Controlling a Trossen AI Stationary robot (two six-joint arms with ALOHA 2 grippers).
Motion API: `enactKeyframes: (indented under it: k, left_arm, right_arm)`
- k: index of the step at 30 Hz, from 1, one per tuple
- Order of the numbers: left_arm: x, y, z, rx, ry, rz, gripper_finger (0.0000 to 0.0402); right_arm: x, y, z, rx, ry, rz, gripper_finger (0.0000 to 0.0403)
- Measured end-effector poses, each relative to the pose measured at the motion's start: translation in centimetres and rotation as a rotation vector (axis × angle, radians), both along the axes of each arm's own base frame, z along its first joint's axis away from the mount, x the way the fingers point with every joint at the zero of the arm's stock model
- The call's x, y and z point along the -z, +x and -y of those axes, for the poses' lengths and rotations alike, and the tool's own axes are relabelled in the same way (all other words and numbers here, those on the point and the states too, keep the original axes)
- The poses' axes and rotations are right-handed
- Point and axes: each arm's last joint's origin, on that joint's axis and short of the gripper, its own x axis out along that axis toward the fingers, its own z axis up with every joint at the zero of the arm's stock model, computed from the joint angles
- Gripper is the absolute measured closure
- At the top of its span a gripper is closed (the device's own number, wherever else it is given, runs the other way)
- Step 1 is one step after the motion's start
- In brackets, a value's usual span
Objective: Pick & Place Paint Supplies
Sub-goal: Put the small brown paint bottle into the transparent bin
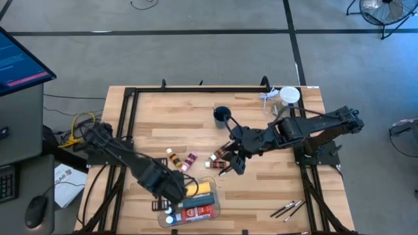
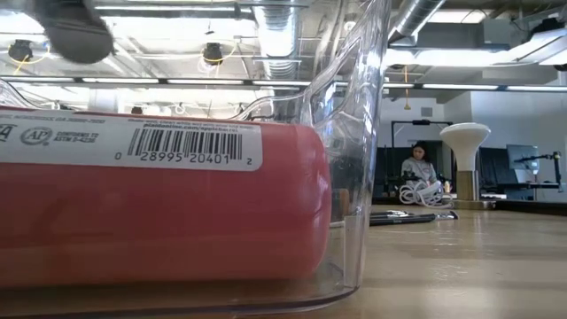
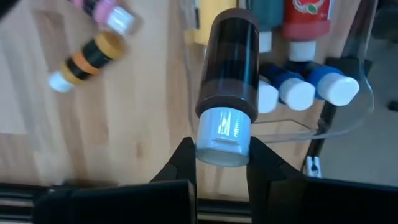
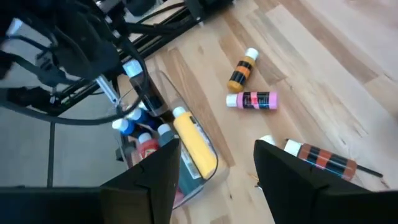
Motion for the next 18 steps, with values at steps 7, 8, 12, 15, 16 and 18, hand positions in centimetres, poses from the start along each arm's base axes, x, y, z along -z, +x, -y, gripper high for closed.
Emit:
enactKeyframes:
  k: [7, 8, 12, 15, 16, 18]
  left_arm:
    - [0.9, 0.5, 1.0, -0.057, -0.024, -0.054, 0.0368]
    - [0.9, 0.5, 1.0, -0.066, -0.024, -0.053, 0.0368]
    - [1.0, 0.7, 0.8, -0.078, -0.018, -0.052, 0.0368]
    - [1.4, 1.0, 0.5, -0.091, -0.01, -0.059, 0.0368]
    - [1.6, 1.1, 0.3, -0.098, -0.005, -0.067, 0.0368]
    - [2.2, 1.1, 0.0, -0.107, 0.009, -0.093, 0.0368]
  right_arm:
    - [0.0, -0.4, -1.3, -0.043, 0.0, 0.002, 0.0209]
    - [0.0, -0.5, -1.5, -0.049, 0.0, 0.003, 0.0209]
    - [-0.1, -0.6, -2.1, -0.062, -0.002, 0.017, 0.0207]
    - [-0.2, -0.7, -2.5, -0.074, 0.001, 0.027, 0.0206]
    - [-0.2, -0.7, -2.5, -0.075, 0.002, 0.029, 0.0207]
    - [-0.2, -0.7, -2.7, -0.08, 0.004, 0.034, 0.0208]
